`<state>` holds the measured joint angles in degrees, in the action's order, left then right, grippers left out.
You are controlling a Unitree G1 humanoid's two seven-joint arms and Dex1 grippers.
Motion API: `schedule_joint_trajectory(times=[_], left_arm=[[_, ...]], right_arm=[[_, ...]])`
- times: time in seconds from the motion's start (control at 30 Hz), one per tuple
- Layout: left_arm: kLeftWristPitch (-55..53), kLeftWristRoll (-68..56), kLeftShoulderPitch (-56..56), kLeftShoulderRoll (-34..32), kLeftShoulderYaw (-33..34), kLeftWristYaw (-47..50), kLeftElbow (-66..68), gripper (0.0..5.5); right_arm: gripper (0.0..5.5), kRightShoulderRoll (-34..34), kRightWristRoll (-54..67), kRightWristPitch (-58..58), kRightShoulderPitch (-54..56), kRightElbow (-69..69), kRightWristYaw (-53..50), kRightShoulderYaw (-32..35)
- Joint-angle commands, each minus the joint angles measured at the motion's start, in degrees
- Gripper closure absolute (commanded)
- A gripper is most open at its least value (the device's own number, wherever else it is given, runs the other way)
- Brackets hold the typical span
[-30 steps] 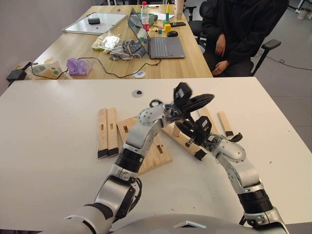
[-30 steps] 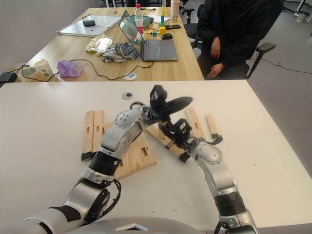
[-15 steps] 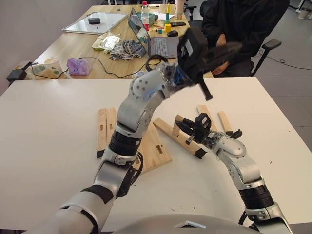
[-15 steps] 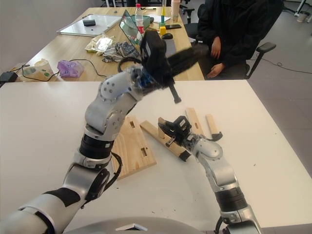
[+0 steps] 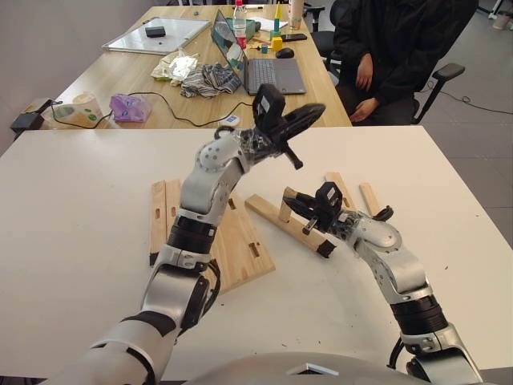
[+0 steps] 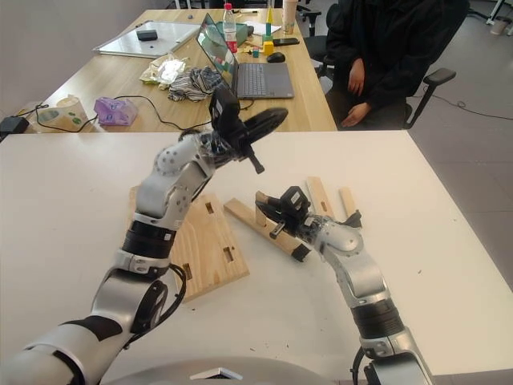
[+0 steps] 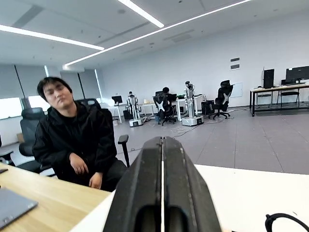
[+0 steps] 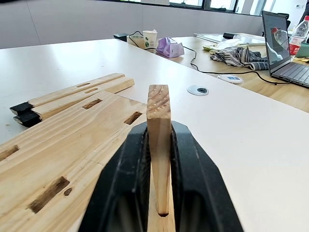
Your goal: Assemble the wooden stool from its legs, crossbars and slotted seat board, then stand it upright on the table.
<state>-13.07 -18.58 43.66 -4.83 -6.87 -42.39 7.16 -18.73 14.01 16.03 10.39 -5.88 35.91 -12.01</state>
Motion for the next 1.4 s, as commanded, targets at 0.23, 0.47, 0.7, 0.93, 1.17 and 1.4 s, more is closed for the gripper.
schedule_joint_trajectory(times=[0.23, 0.47, 0.7, 0.93, 1.17, 1.4], left_arm=[[-18.89, -11.78, -14.86, -1.66, 5.84, -0.68, 5.78, 5.50], [-6.80, -3.23, -4.31, -5.91, 5.64, -0.30, 13.36, 5.50], [-9.96, 4.98, -1.96, -18.29, 12.60, 13.06, -2.03, 5.50], [-13.98, 11.15, -15.32, -27.57, 20.81, 22.11, -2.66, 4.44], [-22.03, 15.55, -29.21, -31.61, 23.75, 26.04, -2.77, 4.44], [-19.82, 20.90, -31.27, -35.53, 20.40, 26.53, 8.44, 4.43]], right_arm=[[5.10, -4.43, -0.40, 6.38, 9.87, 7.09, 13.24, -4.81], [5.10, -0.05, -1.92, 4.32, 1.49, 4.82, 3.04, -0.18], [4.57, 4.74, -4.17, 0.44, -4.68, 0.97, -14.37, 6.88], [3.26, 4.27, -2.75, 4.01, -3.83, -5.90, -17.73, 11.19], [3.26, -5.31, 2.59, 25.47, -6.30, -15.74, -11.65, 13.21], [2.52, -5.43, 2.97, 32.02, -7.29, -12.85, -10.39, 9.00]])
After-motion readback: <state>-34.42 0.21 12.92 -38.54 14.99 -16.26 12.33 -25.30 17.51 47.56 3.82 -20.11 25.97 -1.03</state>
